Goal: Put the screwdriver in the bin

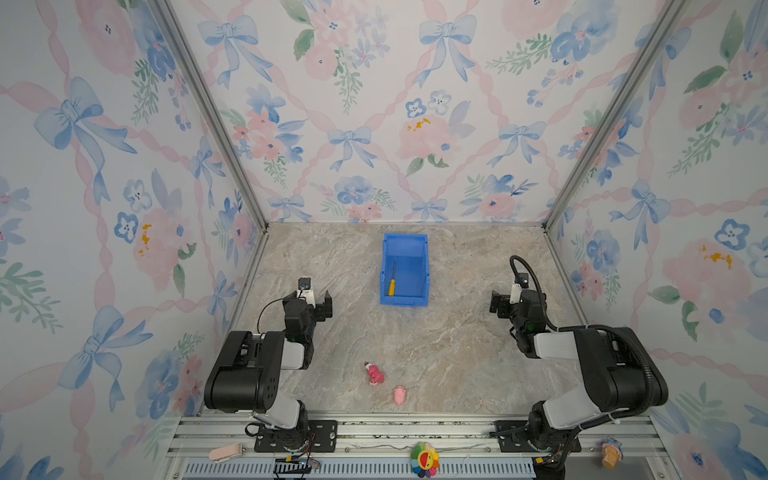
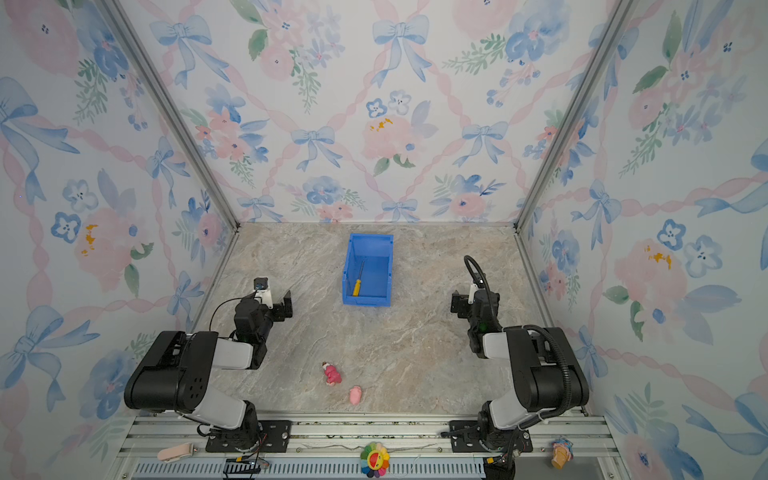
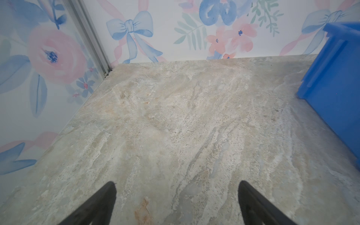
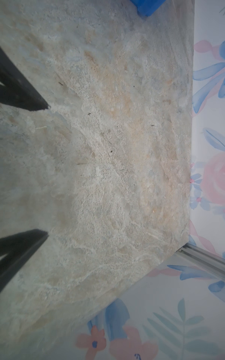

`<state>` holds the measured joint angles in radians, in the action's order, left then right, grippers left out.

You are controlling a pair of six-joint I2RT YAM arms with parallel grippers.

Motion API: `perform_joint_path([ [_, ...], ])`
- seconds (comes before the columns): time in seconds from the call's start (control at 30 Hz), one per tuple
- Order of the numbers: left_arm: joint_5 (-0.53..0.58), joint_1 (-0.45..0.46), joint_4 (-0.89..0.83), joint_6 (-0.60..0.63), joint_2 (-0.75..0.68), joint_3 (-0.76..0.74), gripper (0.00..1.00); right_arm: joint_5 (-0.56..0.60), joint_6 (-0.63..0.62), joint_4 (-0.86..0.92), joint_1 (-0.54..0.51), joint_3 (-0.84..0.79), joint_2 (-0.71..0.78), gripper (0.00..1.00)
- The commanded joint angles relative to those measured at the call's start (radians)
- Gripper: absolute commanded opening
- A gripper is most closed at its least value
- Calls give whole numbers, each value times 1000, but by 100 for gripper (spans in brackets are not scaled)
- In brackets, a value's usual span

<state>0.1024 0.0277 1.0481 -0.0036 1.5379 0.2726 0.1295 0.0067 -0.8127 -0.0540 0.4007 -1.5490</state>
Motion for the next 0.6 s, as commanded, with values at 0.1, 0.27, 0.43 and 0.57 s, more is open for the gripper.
perform_joint_path([
  [0.1,0,15,103,-14,10,-19,98,-25,-12,-77,3,1,-2,97],
  [0.27,-1,14,121,-13,17,-20,98,-28,-11,-77,3,1,-2,97],
  [0.43,-4,14,120,-14,23,-17,98,-26,-13,-83,1,-3,0,97],
  [0.57,-5,14,121,-13,18,-20,98,-26,-12,-83,1,-3,0,97],
])
